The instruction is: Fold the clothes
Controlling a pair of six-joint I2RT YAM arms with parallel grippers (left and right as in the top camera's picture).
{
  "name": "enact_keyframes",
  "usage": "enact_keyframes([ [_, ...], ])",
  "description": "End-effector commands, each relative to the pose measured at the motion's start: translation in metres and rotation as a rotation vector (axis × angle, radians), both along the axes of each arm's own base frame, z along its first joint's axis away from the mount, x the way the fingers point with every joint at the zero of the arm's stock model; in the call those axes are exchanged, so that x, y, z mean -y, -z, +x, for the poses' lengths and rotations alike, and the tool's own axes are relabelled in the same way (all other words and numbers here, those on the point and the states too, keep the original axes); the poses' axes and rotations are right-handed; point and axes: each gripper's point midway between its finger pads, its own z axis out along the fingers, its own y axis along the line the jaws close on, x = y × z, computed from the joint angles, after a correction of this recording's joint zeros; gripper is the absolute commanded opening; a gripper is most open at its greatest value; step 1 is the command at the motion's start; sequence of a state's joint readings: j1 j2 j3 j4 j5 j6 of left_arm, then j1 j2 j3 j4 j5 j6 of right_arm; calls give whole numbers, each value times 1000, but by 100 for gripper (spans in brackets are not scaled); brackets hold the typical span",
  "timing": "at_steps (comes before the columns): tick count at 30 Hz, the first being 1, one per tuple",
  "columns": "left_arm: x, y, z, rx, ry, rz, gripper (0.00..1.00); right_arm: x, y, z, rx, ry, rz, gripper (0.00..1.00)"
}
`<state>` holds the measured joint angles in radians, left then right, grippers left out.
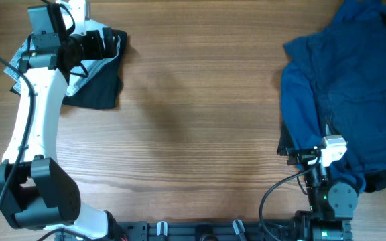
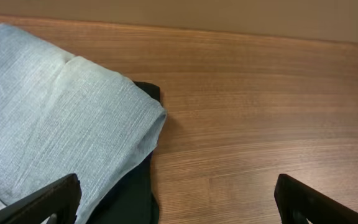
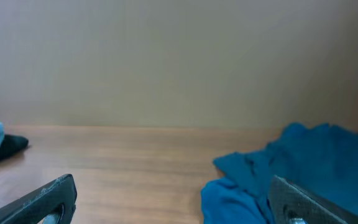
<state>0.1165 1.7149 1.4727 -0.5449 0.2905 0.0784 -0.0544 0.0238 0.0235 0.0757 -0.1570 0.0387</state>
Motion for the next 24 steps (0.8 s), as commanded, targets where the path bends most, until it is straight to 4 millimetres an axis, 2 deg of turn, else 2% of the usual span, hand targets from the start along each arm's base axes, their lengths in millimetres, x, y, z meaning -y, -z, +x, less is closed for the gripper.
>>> enact_keyframes([
  [1,4,-9,-1,25,29,7,100,-4,9,0,-15,-23,-10,100],
  [3,4,-9,-1,25,29,7,100,-4,20,0,-60,-23,-1,100],
  [24,4,-9,-2,25,29,7,100,-3,22,1,-75,-24,45,100],
])
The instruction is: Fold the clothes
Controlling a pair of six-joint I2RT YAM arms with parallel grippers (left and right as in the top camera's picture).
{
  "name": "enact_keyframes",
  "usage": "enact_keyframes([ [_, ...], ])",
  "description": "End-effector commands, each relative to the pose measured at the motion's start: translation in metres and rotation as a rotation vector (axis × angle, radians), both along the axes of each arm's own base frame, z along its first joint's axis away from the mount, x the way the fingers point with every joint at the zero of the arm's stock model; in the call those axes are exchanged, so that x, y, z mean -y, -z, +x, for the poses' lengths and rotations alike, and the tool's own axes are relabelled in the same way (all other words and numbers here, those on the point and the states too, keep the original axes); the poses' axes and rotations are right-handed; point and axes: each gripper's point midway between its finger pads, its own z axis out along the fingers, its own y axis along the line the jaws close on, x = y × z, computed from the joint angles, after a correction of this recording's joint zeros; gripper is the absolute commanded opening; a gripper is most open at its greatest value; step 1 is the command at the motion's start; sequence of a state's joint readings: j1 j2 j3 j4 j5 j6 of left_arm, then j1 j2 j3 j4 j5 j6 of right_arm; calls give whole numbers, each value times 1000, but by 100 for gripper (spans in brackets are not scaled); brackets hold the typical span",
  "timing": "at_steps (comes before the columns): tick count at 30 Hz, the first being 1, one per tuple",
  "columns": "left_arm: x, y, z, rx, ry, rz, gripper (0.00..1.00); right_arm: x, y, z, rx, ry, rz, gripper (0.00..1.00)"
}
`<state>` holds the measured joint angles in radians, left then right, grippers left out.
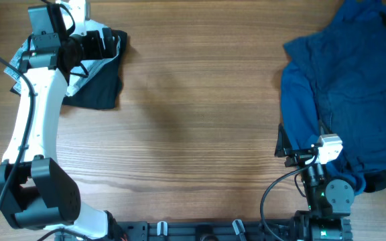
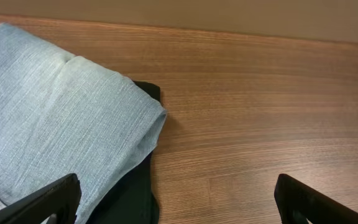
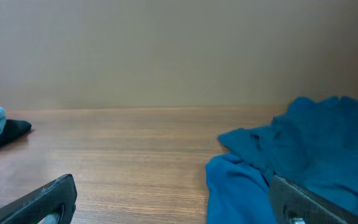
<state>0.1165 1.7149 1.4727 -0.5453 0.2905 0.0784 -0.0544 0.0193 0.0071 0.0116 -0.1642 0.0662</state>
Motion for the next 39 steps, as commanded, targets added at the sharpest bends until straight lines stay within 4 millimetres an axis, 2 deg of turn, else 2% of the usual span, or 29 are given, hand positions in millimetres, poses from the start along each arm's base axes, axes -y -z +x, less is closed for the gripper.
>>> enact_keyframes([
  [1,1,-14,-3,34,19,17,100,-2,-1,-1,4,-15,14,100],
  [4,-1,-45,-16,91,-2,45,100,-2,-1,-1,4,-15,14,100],
  [7,13,-91,-41,193,33,66,100,-2,-1,-1,4,-15,14,100],
  [12,43,-113,-91,338,142,137,100,-2,-1,-1,4,-15,14,100],
  [15,55,-101,-120,409,169,138,100,-2,-1,-1,4,-15,14,100],
  [17,57,-76,-146,440,141,92,100,-2,-1,-1,4,-15,14,100],
  [19,57,-59,-162,466,116,56,100,-2,-1,-1,4,-15,14,100],
  [22,55,-22,-192,535,67,-10,100,-2,-1,-1,4,-15,14,100],
  [25,56,-2,-213,611,51,-26,100,-2,-1,-1,4,-15,14,100],
  [31,53,15,-231,689,31,-46,100,-2,-1,-1,4,-15,14,100],
  [36,50,36,-233,679,18,-41,100,-2,-1,-1,4,-15,14,100],
  [39,48,40,-235,708,12,-39,100,-2,-1,-1,4,-15,14,100],
])
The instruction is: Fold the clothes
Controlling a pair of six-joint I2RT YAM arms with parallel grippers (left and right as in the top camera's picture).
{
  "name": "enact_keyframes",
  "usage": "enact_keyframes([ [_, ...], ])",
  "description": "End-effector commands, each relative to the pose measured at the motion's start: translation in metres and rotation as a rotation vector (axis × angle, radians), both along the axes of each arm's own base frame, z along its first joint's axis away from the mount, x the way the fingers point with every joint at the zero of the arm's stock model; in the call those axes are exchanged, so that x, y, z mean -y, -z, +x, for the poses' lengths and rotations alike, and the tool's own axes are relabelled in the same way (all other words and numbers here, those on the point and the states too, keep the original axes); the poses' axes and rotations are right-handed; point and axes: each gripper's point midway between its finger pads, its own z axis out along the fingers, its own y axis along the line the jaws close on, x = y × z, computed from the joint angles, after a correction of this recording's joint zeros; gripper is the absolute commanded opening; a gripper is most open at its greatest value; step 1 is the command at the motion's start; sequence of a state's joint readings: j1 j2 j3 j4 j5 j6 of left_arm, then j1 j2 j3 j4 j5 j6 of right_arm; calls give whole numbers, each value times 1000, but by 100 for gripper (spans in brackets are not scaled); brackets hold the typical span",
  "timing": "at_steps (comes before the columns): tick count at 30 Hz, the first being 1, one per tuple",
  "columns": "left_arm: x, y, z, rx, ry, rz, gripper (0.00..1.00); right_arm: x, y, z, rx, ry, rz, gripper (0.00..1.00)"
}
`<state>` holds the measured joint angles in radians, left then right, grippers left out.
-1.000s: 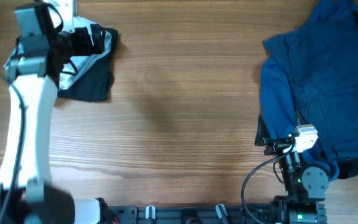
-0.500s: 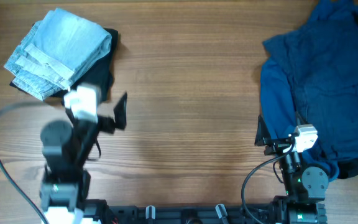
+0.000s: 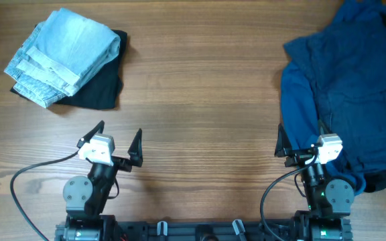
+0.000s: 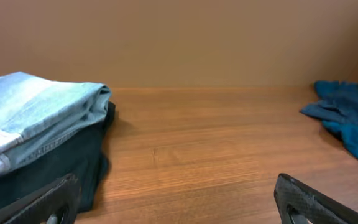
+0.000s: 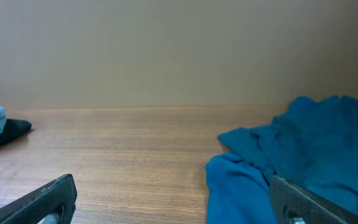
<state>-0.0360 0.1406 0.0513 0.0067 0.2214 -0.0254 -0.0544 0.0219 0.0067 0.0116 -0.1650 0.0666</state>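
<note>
Folded light blue jeans [image 3: 62, 53] lie at the back left on top of a folded dark garment [image 3: 100, 88]. A crumpled blue garment [image 3: 347, 87] covers the right side, unfolded. My left gripper [image 3: 118, 134] is open near the front left, well apart from the stack, with nothing between its fingers. The left wrist view has the jeans [image 4: 36, 112] far ahead on the left. My right gripper [image 3: 302, 137] stands open at the front right, at the near edge of the blue garment [image 5: 303, 162], with bare wood between its fingers [image 5: 48, 199].
A bare wooden table [image 3: 200, 100] stretches between the folded stack and the blue garment. The arm bases and cables sit along the front edge [image 3: 200, 231]. A plain wall rises behind the table [image 5: 166, 50].
My left arm was stretched out with its open gripper over the folded jeans at the back left. It is now drawn back to the front left, still open. The right gripper has not moved.
My left gripper hung open over the folded jeans on the dark garment, and it stayed there at the following moment while the right gripper shifted slightly toward the front. Now the stack lies uncovered and both grippers are low at the front, open.
</note>
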Motion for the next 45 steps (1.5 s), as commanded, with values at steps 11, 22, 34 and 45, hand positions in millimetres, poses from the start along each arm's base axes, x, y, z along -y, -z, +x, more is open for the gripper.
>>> enact_keyframes([
  [11,-8,8,-5,21,-40,-11,100,-2,-2,-1,7,-14,14,100],
  [22,-7,7,-5,25,-38,-12,100,-2,-2,-1,7,-14,14,100],
  [34,-7,7,-5,25,-38,-12,100,-2,-2,-1,7,-14,14,100],
  [45,-7,7,-5,25,-38,-12,100,-2,-2,-1,7,-14,14,100],
])
